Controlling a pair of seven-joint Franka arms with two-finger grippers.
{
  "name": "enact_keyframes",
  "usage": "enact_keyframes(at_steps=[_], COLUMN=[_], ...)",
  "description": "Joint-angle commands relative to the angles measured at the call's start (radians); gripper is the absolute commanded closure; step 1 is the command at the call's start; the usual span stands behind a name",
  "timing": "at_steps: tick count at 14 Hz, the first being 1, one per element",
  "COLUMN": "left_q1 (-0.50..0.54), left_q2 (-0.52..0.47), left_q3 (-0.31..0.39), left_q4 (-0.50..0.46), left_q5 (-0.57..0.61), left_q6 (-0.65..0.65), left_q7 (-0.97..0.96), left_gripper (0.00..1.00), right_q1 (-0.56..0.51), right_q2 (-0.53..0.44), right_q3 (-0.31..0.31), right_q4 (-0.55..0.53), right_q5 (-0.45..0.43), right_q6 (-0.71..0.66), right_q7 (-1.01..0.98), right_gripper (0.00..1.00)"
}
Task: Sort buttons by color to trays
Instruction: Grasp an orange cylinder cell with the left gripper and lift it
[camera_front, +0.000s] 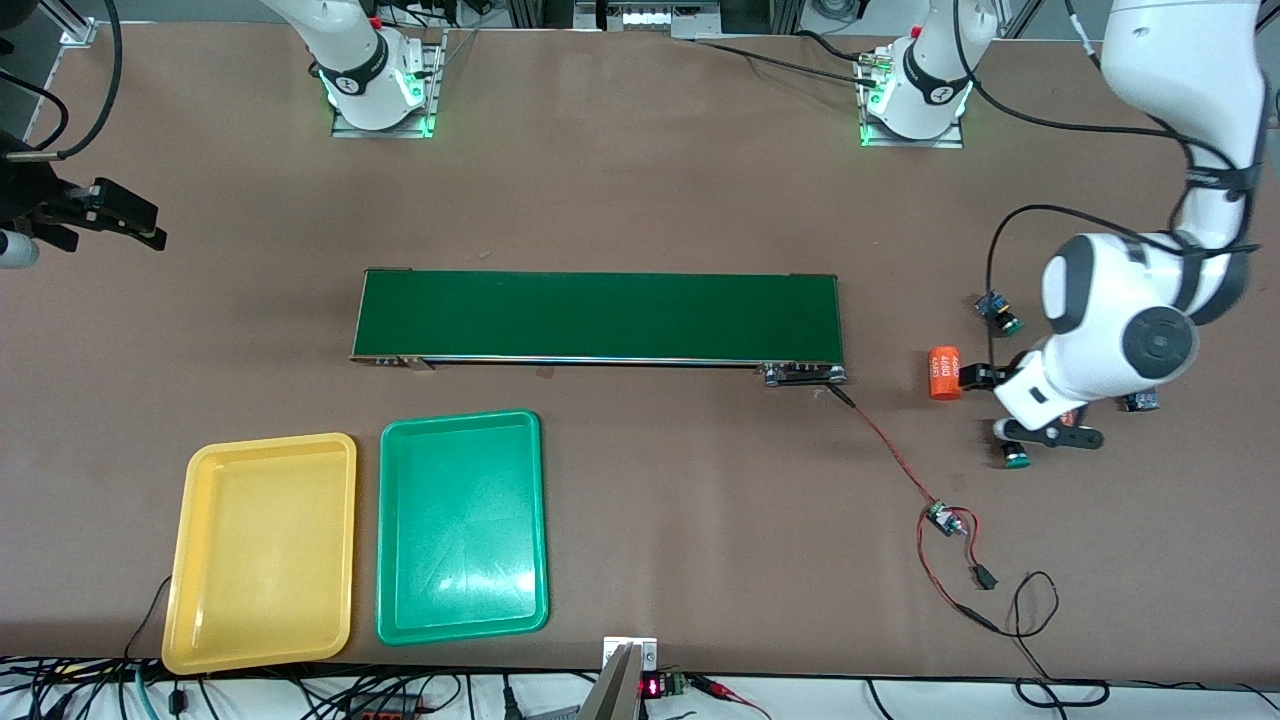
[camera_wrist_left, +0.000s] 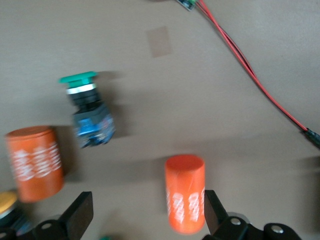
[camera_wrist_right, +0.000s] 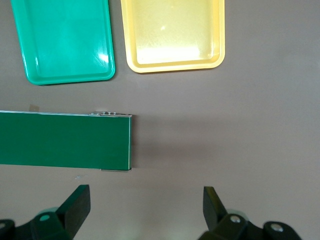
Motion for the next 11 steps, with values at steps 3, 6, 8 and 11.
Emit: enact_keyframes(at_steps=[3,6,8,11], left_q1=[-0.002,-0.002,-0.014,-0.016], left_q2=[-0.010,0.009,0.007,-0.032], left_q3=[-0.014,-0.014,-0.016,-0.040], left_q4=[-0.220,-0.250,-0.247,-0.207], left_q5=[0.015,0.015,0.015,0.027], left_q6=[0.310,0.347,0.320,0.280], left_q7=[0.004,0.004,0.002,0.010], left_gripper=[0.07,0.52,0.78,0.84], right_q1=[0.004,0.004,0.005,0.002], right_q2=[-0.007,-0.007,-0.007,-0.013], right_q3=[0.004,0.004,0.005,0.004], right_q4=[-0.011,-0.009,-0.009,-0.008], right_q5=[-0.011,-0.011,-0.011,-0.009], right_q6=[0.005,0.003,-0.005,-0.006], right_q7=[0.002,-0.001,-0.004,0.001], right_gripper=[0.00,0.00,0.00,0.00])
